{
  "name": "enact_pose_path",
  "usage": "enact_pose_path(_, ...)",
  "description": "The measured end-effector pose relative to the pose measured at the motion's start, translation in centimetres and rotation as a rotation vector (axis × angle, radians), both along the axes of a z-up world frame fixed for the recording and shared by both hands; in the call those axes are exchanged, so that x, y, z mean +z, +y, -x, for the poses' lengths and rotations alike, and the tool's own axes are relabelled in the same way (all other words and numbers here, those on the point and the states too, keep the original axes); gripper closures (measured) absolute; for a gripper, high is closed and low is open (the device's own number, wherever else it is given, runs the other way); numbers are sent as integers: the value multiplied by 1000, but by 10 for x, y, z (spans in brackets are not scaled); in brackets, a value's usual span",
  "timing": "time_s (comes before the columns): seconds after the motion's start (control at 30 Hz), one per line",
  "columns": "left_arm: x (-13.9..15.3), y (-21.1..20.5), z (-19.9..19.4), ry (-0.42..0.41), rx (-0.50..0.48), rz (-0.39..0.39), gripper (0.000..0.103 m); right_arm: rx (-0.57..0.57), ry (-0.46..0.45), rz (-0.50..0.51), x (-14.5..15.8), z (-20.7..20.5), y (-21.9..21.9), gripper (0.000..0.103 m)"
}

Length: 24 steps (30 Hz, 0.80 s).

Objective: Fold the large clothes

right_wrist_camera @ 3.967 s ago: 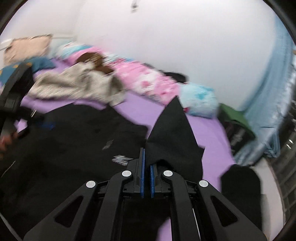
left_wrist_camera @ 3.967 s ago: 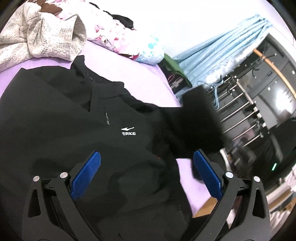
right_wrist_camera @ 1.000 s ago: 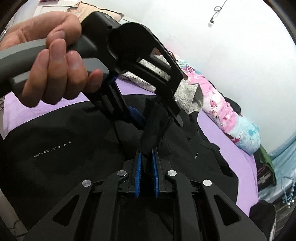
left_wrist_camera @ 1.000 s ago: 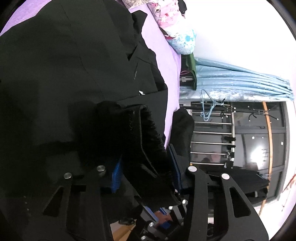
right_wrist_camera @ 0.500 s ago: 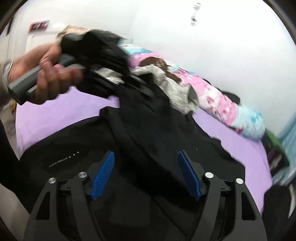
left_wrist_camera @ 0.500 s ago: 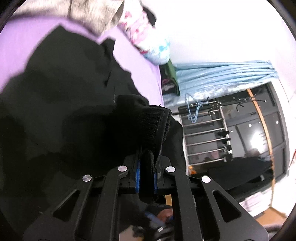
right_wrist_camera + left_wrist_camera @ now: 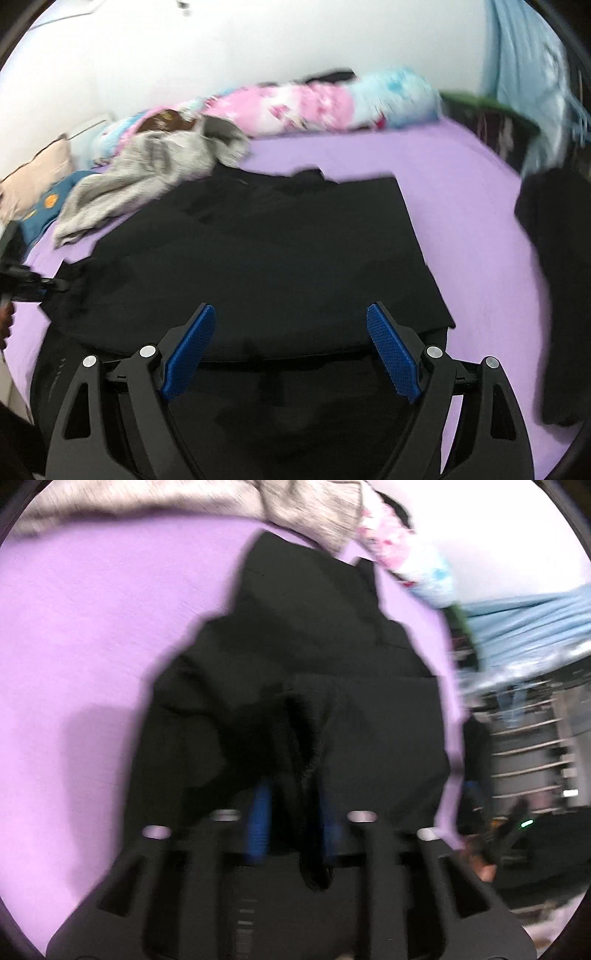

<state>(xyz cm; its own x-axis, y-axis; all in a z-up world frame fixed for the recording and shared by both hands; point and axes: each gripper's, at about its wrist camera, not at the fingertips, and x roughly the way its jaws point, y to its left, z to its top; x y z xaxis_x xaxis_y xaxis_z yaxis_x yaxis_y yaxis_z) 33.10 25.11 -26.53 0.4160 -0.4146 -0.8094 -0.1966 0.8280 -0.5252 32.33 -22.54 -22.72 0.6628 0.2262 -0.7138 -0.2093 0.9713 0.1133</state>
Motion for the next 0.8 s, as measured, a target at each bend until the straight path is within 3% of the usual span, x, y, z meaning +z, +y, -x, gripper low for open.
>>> enact_pose_path(0.07,19,1,5,-23,19,-256,48,-40,51,41,-18,-13,-8,20)
enact_pose_path(0.13,40,11,10,-68,76,-371,47,-93,73,50,-29,-10,-17,20)
enact_pose_path(0.2,52,16,12,-108,113,-366,46,-115,107,49,-34,-14,-23,20)
enact_pose_path(0.27,64,6,13,-163,95,-318,45,-120,104,72,-31,-13,-22,20)
enact_pose_path(0.3,70,-4,12,-197,65,-293,40,-123,94,74,-25,-11,-22,20)
enact_pose_path(0.33,77,-23,12,-237,18,-279,33,-119,56,54,-13,-7,-21,20)
enact_pose_path(0.43,80,-73,3,-296,-89,-303,27,-69,-52,8,17,-4,-11,10)
enact_pose_path(0.5,65,-108,-6,-295,-151,-380,27,-33,-63,26,17,-7,-1,10)
enact_pose_path(0.63,19,-141,-19,-242,-222,-507,26,5,12,116,-17,-28,12,10)
enact_pose_path(0.73,-12,-144,-23,-176,-229,-559,26,12,72,125,-40,-33,11,10)
enact_pose_path(0.8,-30,-144,-25,-133,-241,-554,26,18,113,148,-55,-37,10,9)
